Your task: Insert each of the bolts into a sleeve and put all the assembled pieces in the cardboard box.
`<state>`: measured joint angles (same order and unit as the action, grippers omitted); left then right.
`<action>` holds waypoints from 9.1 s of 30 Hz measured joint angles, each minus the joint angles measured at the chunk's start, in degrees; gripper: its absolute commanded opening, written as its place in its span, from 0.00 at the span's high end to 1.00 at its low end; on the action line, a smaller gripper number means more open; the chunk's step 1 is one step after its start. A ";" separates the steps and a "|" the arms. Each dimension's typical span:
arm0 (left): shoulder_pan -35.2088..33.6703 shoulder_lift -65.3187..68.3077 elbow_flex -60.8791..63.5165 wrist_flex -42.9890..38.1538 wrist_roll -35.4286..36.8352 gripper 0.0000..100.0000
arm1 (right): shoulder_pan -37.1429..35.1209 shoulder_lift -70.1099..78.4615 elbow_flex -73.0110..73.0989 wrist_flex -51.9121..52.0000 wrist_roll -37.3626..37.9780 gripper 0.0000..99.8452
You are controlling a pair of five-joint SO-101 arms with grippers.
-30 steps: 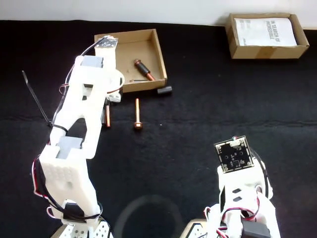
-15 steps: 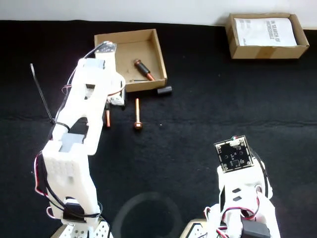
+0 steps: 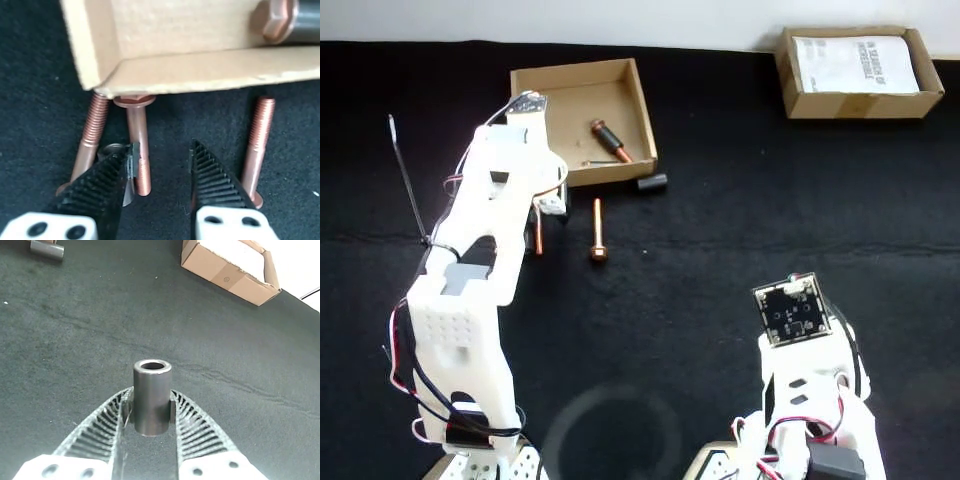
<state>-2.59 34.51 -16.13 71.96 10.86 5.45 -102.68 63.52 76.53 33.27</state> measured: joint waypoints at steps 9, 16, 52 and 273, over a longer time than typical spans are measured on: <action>-1.32 0.53 0.00 -1.58 -2.46 0.84 | 0.00 0.00 2.64 -2.37 0.00 0.99; -1.05 3.87 -0.79 -3.16 -6.42 0.97 | 0.00 0.00 2.64 -2.46 0.00 0.99; 10.20 -31.65 -4.66 8.70 4.66 0.99 | -7.65 0.00 29.19 -44.31 -38.59 0.99; 37.71 -80.79 74.46 -39.65 9.76 0.74 | -35.25 0.35 32.26 -45.98 -41.05 0.99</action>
<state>35.12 -46.29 58.33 32.31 20.62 -29.80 -102.33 95.78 30.55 -7.78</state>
